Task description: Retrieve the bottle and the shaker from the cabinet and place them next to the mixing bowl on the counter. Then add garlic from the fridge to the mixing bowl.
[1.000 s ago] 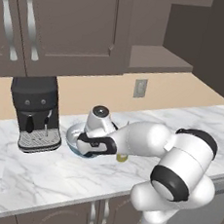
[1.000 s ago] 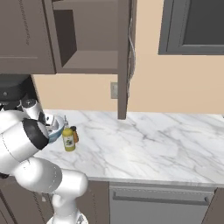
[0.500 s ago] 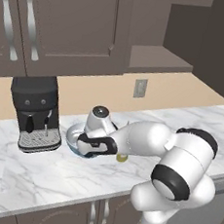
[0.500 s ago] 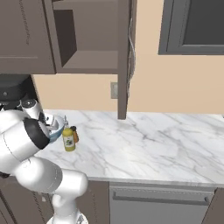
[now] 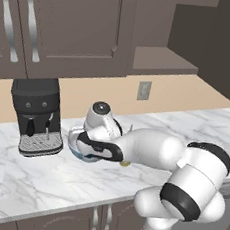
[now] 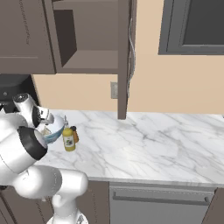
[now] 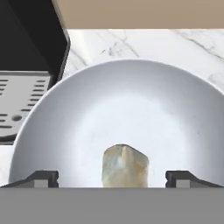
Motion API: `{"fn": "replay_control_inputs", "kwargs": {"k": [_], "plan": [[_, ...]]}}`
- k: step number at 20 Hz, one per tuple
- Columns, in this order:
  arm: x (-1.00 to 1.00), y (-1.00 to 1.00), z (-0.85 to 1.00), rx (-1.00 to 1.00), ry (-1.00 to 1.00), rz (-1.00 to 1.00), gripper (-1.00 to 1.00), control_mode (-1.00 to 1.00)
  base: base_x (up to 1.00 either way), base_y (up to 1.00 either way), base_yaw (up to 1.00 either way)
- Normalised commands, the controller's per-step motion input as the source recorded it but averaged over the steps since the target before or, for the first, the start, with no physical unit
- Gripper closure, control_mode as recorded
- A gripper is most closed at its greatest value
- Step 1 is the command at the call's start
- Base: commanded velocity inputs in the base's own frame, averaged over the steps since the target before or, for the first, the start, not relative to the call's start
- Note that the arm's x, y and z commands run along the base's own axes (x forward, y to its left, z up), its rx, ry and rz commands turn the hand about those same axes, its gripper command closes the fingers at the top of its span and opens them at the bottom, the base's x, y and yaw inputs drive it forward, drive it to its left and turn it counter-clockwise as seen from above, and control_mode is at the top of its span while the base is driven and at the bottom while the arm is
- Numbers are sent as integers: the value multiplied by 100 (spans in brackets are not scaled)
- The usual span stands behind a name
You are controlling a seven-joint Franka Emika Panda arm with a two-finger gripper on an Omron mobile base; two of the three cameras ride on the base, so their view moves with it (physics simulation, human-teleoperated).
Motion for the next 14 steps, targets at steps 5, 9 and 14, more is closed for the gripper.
{"fn": "replay_control_inputs", "kwargs": {"k": [5,9,14], "plan": [[-32,0,66,2,-14,0,-100,-100,0,0,0],[-61,0,76,5,-12,0,-100,-100,0,0,0],[-84,-15,82,8,-4,0,-100,-100,0,0,0]]}}
